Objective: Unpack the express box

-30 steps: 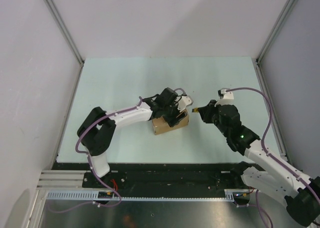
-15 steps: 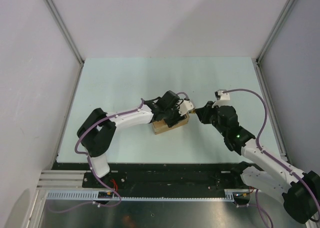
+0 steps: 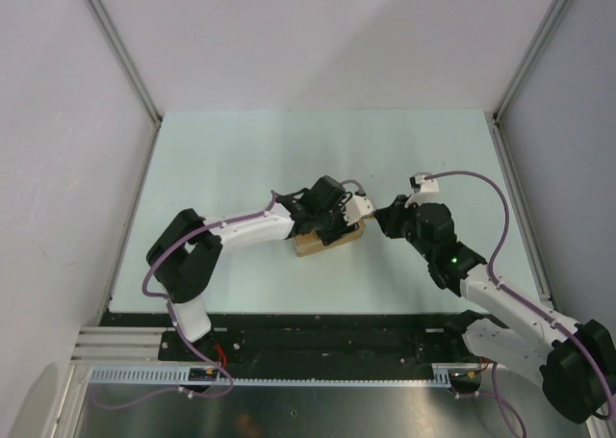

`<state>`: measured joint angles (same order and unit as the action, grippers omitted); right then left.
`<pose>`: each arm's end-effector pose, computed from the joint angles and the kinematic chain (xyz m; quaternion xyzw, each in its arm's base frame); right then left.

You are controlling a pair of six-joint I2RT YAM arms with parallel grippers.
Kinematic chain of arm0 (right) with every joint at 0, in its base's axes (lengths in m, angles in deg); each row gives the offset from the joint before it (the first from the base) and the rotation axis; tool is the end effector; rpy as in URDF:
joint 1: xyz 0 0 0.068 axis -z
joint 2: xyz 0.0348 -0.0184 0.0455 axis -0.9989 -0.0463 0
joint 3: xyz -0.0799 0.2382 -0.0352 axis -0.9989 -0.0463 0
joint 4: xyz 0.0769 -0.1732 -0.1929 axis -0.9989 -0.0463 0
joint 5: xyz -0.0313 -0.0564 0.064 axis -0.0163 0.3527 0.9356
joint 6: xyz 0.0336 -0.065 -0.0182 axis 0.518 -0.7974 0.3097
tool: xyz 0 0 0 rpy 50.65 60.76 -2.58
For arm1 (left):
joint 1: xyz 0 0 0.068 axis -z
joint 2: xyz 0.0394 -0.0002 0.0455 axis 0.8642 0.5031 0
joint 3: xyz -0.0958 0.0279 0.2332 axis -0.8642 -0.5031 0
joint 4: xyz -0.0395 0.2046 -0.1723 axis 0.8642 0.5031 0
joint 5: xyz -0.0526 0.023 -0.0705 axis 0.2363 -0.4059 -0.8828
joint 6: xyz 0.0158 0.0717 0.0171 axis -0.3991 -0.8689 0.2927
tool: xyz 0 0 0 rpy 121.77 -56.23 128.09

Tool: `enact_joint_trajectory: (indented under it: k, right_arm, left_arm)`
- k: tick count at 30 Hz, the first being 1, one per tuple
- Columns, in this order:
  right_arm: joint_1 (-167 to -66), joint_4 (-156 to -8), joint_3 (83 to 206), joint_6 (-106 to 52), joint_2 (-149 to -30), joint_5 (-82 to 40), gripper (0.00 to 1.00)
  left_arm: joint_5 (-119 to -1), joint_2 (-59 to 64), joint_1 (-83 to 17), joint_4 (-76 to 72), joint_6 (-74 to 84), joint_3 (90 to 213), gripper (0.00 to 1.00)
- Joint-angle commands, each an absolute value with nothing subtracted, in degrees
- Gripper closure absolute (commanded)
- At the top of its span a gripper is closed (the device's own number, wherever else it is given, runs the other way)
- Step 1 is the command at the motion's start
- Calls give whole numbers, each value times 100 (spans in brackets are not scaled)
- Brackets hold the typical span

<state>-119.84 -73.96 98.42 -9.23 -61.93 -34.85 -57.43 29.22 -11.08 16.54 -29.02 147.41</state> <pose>0.2257 0.1357 0.2204 -0.0244 0.8019 0.2461 0.5439 0.2611 -0.3072 0.1547 0.5580 0.7559 -0.1260 0.3183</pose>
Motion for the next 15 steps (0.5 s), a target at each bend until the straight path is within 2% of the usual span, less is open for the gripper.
enact_joint_trajectory:
  k: [1, 15]
  right_arm:
    - [-11952, -7057, 9826, -1048, -6234, -3540, 100]
    - [-11943, -7084, 9817, -1162, -6260, -3575, 100]
  left_arm:
    - [-5682, 2909, -1119, 1921, -3506, 14527, 60]
    - [-5717, 2944, -1119, 1921, -3524, 14501, 64]
